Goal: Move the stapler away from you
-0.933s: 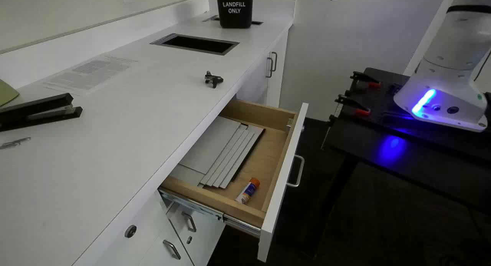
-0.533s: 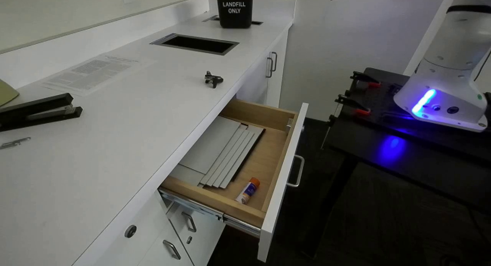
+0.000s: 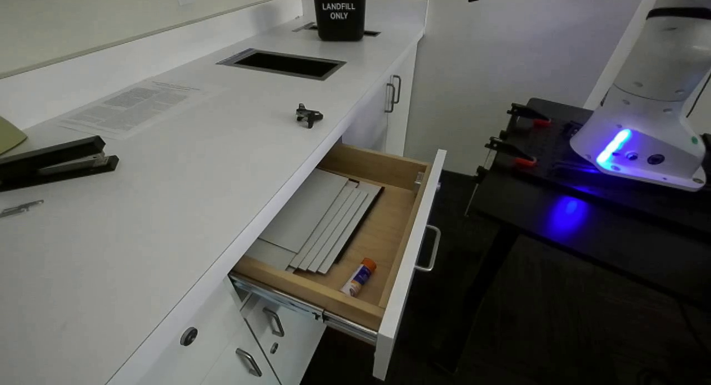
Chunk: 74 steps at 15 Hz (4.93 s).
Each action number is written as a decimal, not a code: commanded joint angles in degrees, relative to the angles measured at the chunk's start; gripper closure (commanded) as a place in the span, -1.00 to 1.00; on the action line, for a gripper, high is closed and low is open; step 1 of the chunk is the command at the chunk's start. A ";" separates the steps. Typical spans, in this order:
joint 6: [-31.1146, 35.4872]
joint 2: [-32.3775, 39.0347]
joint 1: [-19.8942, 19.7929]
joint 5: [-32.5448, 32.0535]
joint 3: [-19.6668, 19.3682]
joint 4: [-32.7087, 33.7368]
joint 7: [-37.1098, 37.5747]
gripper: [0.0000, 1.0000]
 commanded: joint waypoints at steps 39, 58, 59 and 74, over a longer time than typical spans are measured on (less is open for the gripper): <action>47.74 44.33 5.77 13.28 23.02 20.55 -37.58 -1.00; 46.81 51.30 4.65 6.81 24.76 26.72 -37.57 -0.41; 46.79 51.60 4.56 6.80 24.85 27.01 -37.58 -0.38; 46.07 53.64 11.25 2.10 21.79 35.12 -29.92 0.85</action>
